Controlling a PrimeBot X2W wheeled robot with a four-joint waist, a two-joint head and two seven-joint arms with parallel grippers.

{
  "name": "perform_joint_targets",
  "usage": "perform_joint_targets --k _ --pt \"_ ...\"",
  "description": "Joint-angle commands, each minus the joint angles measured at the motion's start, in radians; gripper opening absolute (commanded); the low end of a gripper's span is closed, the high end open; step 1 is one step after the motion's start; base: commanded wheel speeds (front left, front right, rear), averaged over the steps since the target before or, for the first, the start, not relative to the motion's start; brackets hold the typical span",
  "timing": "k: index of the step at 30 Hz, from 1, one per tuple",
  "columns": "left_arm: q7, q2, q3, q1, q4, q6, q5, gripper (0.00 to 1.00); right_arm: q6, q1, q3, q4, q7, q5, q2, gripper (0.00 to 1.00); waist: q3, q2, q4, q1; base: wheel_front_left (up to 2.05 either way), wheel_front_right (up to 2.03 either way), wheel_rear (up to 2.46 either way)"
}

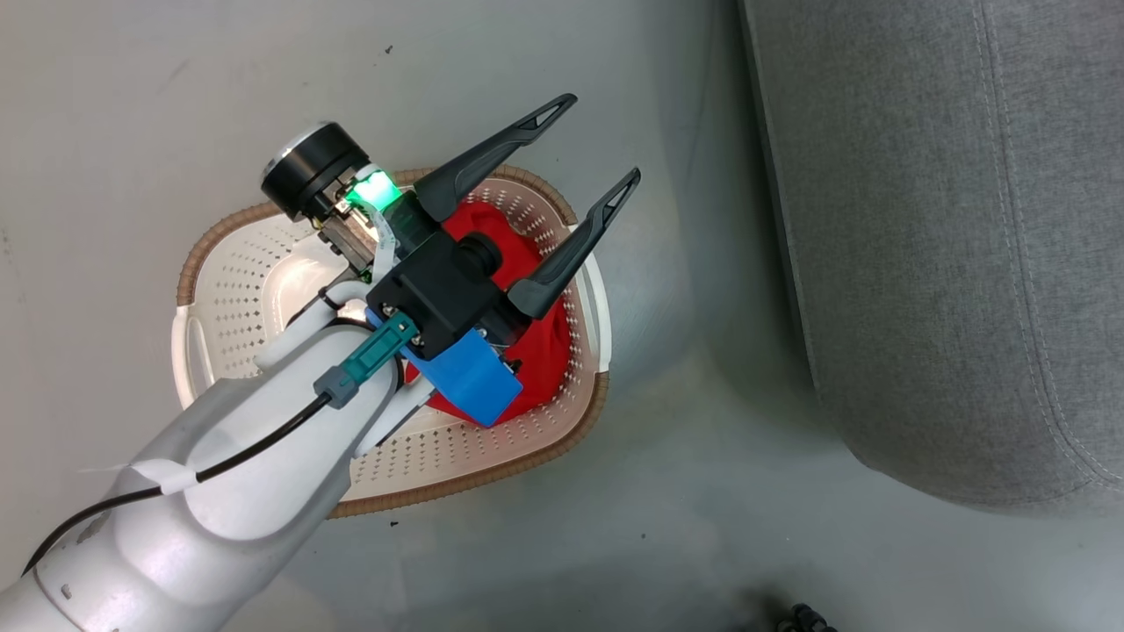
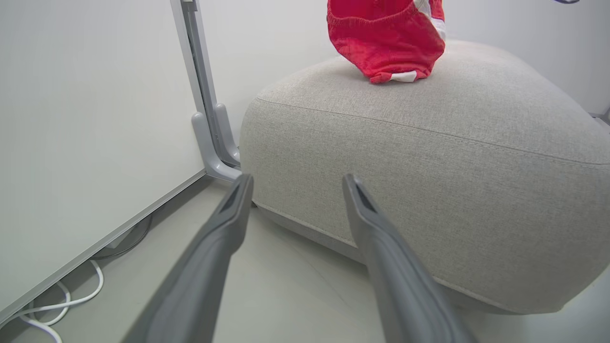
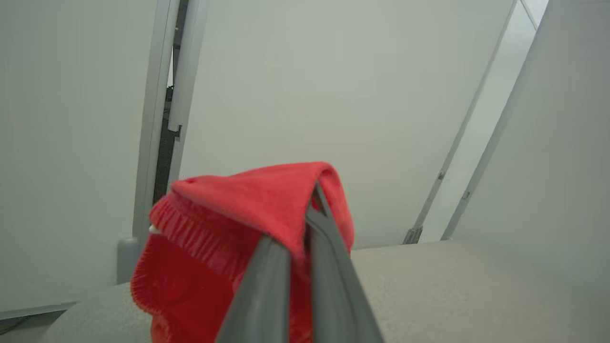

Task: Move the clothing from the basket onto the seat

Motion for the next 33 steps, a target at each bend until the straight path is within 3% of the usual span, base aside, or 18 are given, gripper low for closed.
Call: perform_joint_targets --k 1,16,17,18,19,28,33 --pt "-0.005 0.003 0.001 -0.018 -0.001 -0.002 0.006 1.0 0.0 0.024 -0.004 0.026 -0.001 -0.02 -0.006 0.0 0.005 0.0 0.002 -0.0002 0.0 0.0 0.0" --pt "-0.01 0.0 -0.007 -0.014 0.005 0.008 -0.005 1.0 0.0 0.165 -0.058 0.217 -0.001 -0.028 0.103 0.0 0.008 0.0 0.005 -0.0002 0.0 0.0 0.0" --pt "-0.01 0.0 -0.008 -0.012 0.007 0.008 -0.006 1.0 0.0 0.17 -0.061 0.219 -0.001 -0.029 0.107 0.05 0.005 0.0 0.005 -0.0002 0.0 0.0 0.0" --pt "-0.011 0.0 -0.008 -0.008 0.01 0.009 -0.008 1.0 0.0 0.179 -0.064 0.216 -0.001 -0.029 0.111 0.4 0.0 0.0 0.004 -0.0002 0.0 0.0 0.0" --pt "-0.01 -0.002 -0.008 -0.005 0.011 0.011 -0.009 1.0 0.0 0.188 -0.066 0.209 -0.001 -0.029 0.115 1.0 -0.006 0.0 0.003 -0.0002 0.0 0.0 0.0" --pt "-0.016 -0.034 0.005 0.049 0.03 0.022 -0.024 1.0 0.0 0.359 -0.025 0.112 -0.001 -0.036 0.161 1.0 -0.116 0.0 0.005 -0.0002 0.0 0.0 0.0" --pt "-0.017 -0.053 0.061 0.114 0.015 0.038 -0.044 1.0 0.0 0.475 0.021 0.036 -0.001 -0.02 0.2 1.0 -0.206 0.0 0.007 -0.0002 0.0 0.0 0.0"
